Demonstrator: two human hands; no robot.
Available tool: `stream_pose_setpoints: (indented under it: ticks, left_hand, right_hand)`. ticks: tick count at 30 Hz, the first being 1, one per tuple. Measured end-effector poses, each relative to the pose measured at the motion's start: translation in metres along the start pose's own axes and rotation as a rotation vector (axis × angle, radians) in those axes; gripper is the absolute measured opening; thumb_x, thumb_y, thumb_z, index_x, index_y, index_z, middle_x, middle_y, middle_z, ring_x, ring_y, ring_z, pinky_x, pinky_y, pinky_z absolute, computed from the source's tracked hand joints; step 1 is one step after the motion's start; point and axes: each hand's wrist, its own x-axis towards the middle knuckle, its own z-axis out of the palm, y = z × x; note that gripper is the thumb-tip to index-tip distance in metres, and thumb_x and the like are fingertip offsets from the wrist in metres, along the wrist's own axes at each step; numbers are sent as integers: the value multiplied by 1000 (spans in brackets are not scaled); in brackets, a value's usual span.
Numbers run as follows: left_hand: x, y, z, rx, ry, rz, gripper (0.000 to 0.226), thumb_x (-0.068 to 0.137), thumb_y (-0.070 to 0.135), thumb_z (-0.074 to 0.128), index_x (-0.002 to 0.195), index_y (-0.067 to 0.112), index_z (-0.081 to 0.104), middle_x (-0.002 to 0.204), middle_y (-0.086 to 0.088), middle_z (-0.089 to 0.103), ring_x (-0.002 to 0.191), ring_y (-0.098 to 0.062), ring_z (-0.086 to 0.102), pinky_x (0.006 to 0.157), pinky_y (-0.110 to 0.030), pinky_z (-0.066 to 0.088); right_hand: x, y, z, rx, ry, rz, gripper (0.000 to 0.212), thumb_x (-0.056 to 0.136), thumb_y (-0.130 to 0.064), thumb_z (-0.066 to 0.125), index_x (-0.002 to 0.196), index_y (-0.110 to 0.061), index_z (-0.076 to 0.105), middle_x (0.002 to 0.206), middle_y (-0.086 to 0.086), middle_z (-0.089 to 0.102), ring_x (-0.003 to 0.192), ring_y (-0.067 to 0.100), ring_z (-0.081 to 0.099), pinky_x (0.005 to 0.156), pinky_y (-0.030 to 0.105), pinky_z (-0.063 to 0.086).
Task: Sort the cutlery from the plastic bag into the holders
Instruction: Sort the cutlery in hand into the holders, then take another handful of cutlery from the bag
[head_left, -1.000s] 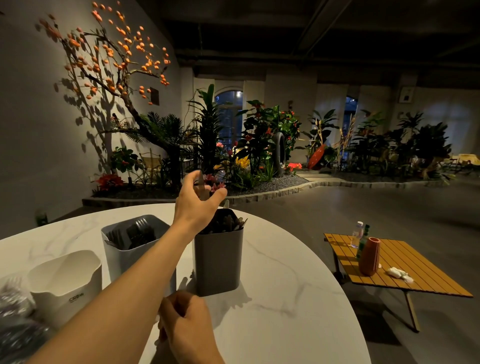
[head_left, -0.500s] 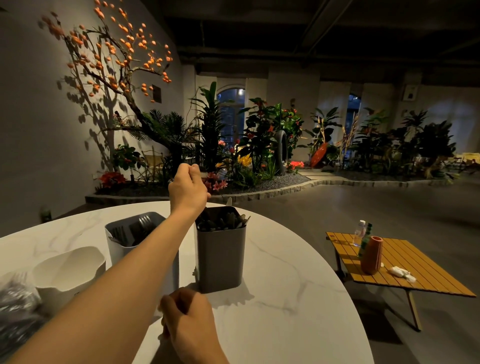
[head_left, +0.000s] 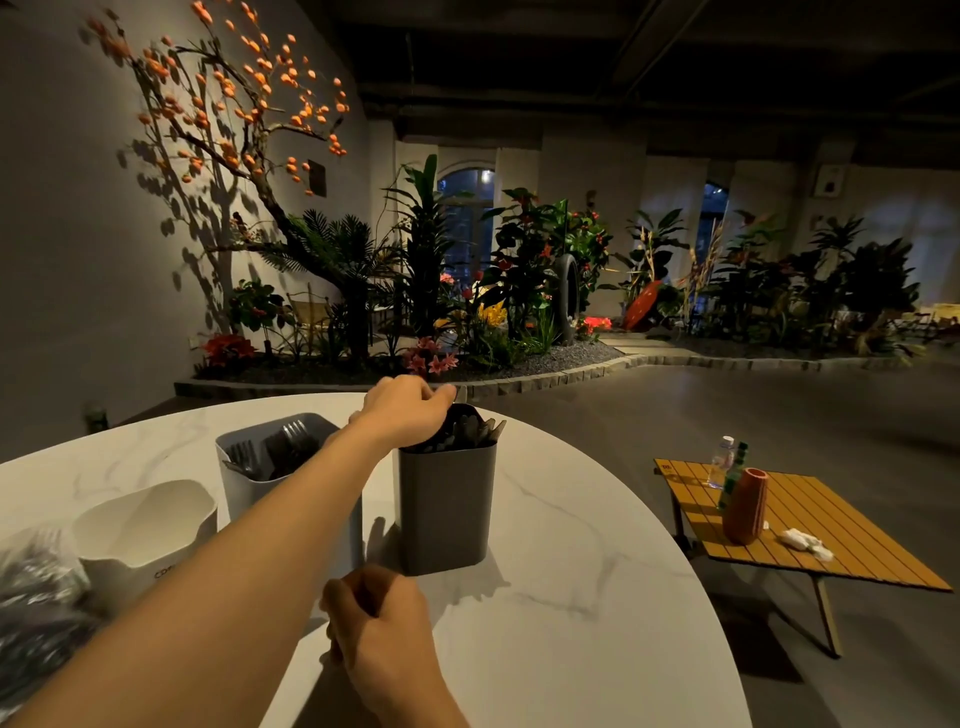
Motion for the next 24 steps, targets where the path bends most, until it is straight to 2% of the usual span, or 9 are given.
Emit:
stream_pose_setpoints:
  ticks: [4,7,10,12,14,15,18,21,24]
  left_hand:
    - [-4,14,-4,-39,54,55,52,100,68,31,80,25,52,94,-3,58,91,-26,57,88,-46,48]
    - [-6,14,4,29,-102,72,59,100,70,25,88,22,57,93,-2,61,91,-23,58,82,-41,45]
    - [-7,13,8,125,-159,105,65,99,70,20,116,24,63,127,-8,62,116,-27,56,101,-48,44]
    - [-8,16,7,177,-134,67,71,96,73,14,146,32,45,158,-6,38,147,-34,30,116,-63,23]
    - [-14,21,1,161,-98,30,72,97,74,11,156,36,27,168,-1,15,156,-32,5,117,-68,7]
    - [-20,23,-3,149,-65,31,72,98,72,12,157,34,26,168,-1,14,156,-31,4,117,-67,7]
    - [-38,21,-25,100,61,94,60,103,63,27,149,27,41,156,-5,37,144,-31,31,114,-57,31]
    - [-69,7,-59,18,70,195,42,103,46,48,139,24,54,140,-3,54,127,-23,51,106,-44,46]
    - [-113,-9,-104,40,-15,225,21,102,34,58,116,24,69,110,3,69,99,-12,65,84,-31,55]
  right_hand:
    - [-1,2,0,7,-9,-22,15,100,-34,60,90,-23,64,80,-5,64,67,7,61,60,15,50]
    - [1,4,2,-40,23,-24,21,99,-38,60,85,-23,64,74,-5,62,67,8,61,60,16,51]
    - [2,3,3,-55,44,11,19,99,-40,59,82,-30,59,84,-3,66,77,8,64,74,20,57]
    - [2,1,3,-59,67,40,18,99,-38,60,82,-33,56,91,-1,67,85,11,65,89,27,58]
    - [2,2,2,-72,68,18,16,99,-38,60,84,-31,60,90,-2,68,88,13,67,94,34,57]
    - [2,4,2,-74,67,-4,17,98,-39,61,85,-29,63,87,-2,68,86,15,67,91,36,58]
    - [-4,6,1,39,65,9,16,98,-37,62,87,-26,67,88,0,70,80,16,66,77,31,58]
    - [-12,7,5,178,51,50,19,97,-37,65,108,-22,64,102,1,71,94,19,68,88,33,58]
    - [-18,3,12,14,70,-80,20,99,-32,61,99,-13,66,92,10,70,87,25,67,77,32,57]
